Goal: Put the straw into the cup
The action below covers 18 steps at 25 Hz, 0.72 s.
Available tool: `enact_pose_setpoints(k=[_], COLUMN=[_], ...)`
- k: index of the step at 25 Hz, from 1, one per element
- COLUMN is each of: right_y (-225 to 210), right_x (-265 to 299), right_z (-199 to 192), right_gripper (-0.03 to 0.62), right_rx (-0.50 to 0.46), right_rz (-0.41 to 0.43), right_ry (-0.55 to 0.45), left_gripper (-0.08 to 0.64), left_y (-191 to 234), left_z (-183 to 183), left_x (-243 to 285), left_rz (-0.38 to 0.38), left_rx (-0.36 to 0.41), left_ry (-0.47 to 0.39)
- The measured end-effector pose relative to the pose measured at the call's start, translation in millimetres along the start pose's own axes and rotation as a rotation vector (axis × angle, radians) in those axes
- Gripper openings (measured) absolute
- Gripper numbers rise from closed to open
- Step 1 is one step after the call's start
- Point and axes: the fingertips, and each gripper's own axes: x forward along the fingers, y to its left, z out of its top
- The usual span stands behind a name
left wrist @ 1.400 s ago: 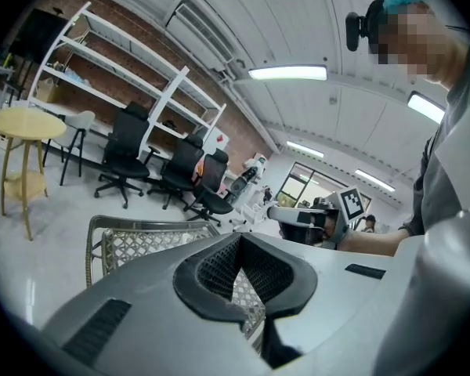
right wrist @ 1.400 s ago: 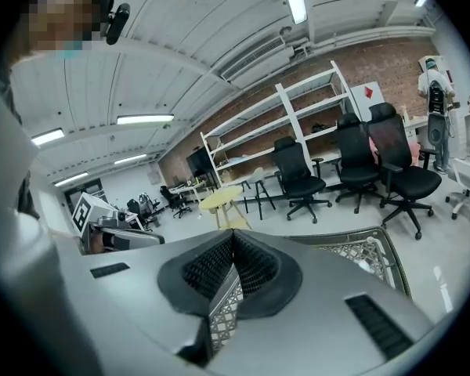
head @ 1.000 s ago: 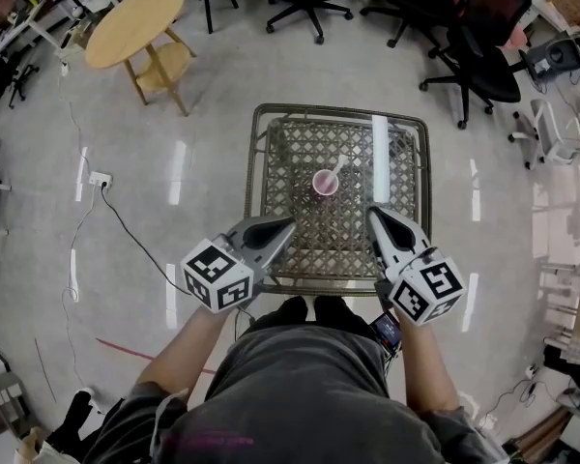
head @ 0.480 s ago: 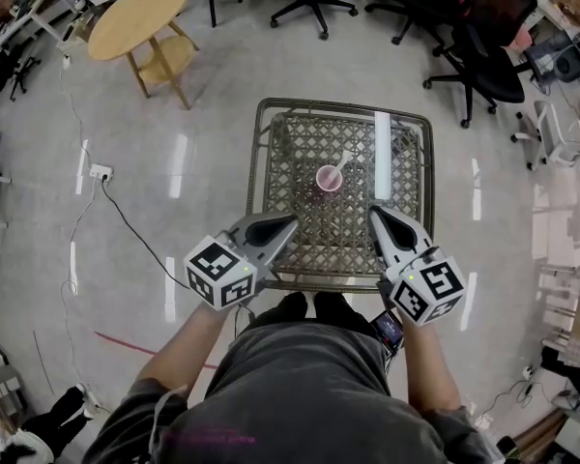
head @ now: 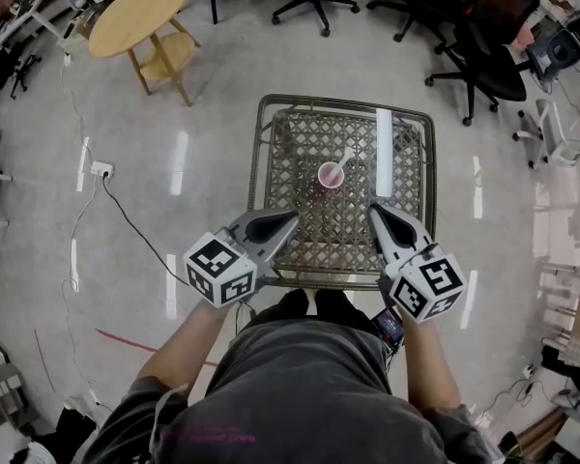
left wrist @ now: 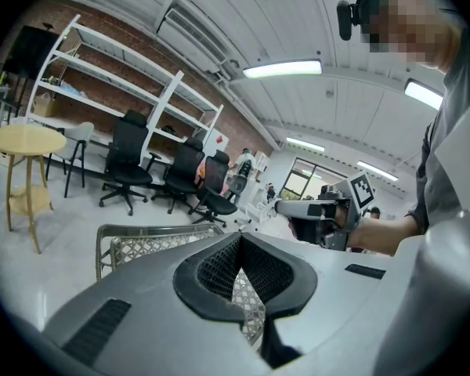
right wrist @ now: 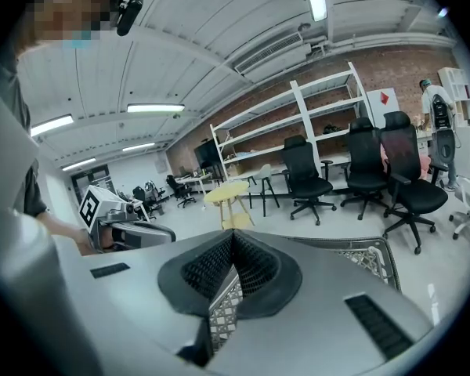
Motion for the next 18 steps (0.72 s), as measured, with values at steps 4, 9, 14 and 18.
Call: enact_pose_setpoints(k=[4, 9, 14, 18], right_y=[0.2, -0.2, 2.1, 2.1], right_x=[-3.0, -3.9, -4.6, -7.3], right_z=[-3.6, -7.9, -8.5, -8.6], right_gripper=[0.014, 0.014, 0.013, 0.014], right_rx=[0.01, 0.004, 0.004, 0.005], right_rz=[-0.006, -0.007, -0.004, -0.002], right_ry=[0.006, 0.011, 0.012, 0.012], left_gripper=[0.009, 0.008, 0.009, 0.009], left_y=[-2.9, -5.6, -7.3, -10.6], left_z=[-0.7, -3.7, -3.7, -3.2], left_x=[-1.4, 0.6, -1.1, -0.7], left_rz=[0.0, -0.004, -0.005, -0.004], left_rx=[-0.001, 0.002, 0.004, 0.005], left_ry=[0.003, 0.004, 0.001, -0.001])
